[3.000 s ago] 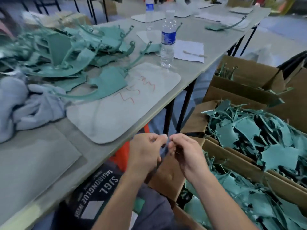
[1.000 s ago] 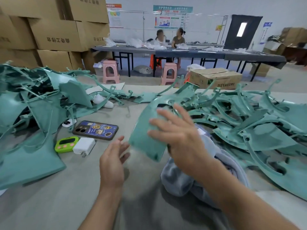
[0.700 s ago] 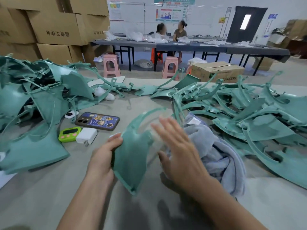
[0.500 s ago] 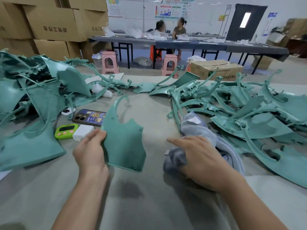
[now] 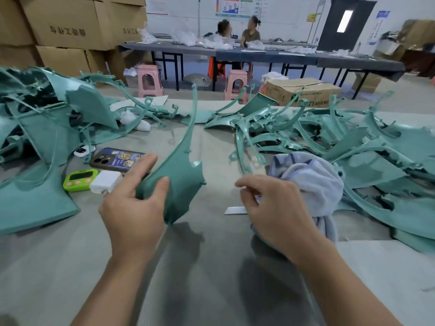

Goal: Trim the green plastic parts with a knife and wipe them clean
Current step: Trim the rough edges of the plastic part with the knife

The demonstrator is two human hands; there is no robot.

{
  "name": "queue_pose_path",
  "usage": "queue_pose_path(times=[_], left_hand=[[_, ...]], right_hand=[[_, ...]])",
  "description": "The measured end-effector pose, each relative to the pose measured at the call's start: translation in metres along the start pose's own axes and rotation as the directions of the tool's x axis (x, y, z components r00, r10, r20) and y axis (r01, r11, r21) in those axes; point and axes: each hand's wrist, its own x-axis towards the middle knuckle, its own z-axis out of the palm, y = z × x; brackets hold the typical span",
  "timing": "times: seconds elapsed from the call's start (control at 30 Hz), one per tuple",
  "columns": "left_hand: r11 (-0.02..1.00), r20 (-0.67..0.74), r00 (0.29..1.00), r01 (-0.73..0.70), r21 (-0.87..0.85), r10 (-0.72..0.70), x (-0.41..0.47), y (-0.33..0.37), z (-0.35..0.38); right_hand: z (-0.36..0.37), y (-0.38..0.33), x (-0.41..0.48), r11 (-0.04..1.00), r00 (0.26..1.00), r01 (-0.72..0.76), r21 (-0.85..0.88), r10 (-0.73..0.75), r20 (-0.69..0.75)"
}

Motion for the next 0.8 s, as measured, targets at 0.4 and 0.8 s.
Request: queue_pose_path(times=[0.4,0.8], left_hand=[[0.881,0.285,0.871,0.452,-0.140,-0.401,-0.006,-0.025,0.023],[0.977,0.174,0.963,0.214,-0.020,-0.208,-0.001,-0.015,0.009]], right_hand=[[0.001,0.043,0.000,0.877,0.803,-0.075,-0.475,0.335,0.492],[-0.008,0.039,0.002,0.900,0.905,-0.309,0.307,0.377,-0.196]])
